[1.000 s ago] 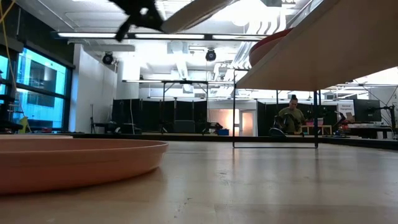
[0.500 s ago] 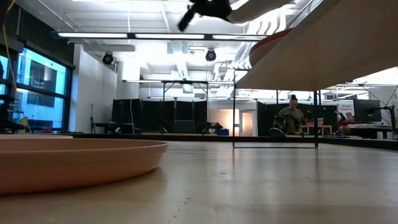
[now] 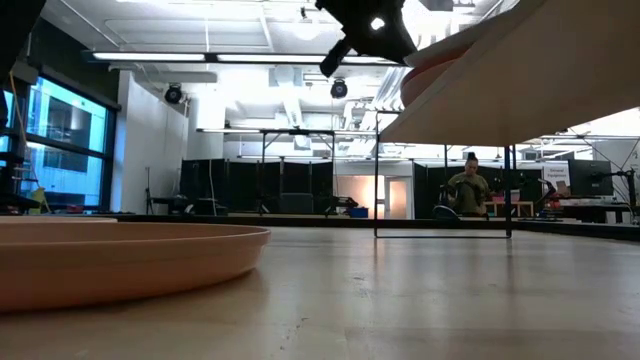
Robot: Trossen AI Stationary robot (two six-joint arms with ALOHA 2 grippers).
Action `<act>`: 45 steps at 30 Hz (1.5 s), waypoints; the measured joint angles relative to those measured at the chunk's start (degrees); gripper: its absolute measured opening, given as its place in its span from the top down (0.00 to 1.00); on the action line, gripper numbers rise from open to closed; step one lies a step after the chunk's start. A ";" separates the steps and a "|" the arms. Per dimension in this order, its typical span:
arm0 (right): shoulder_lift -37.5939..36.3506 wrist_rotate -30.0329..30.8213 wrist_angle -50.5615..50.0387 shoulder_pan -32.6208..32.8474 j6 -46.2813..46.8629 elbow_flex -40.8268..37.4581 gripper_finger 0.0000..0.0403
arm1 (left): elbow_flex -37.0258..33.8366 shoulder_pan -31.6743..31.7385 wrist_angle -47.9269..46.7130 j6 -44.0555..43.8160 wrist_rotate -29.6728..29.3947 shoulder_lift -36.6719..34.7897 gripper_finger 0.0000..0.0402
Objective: Place and stack plates onto a shelf
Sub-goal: Stack the blue plate on top of the orange plate on the shelf
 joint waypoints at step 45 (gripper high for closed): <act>-0.47 -0.20 -11.69 0.33 9.14 0.02 1.00 | -6.12 -0.91 -9.34 14.94 2.03 -20.87 0.68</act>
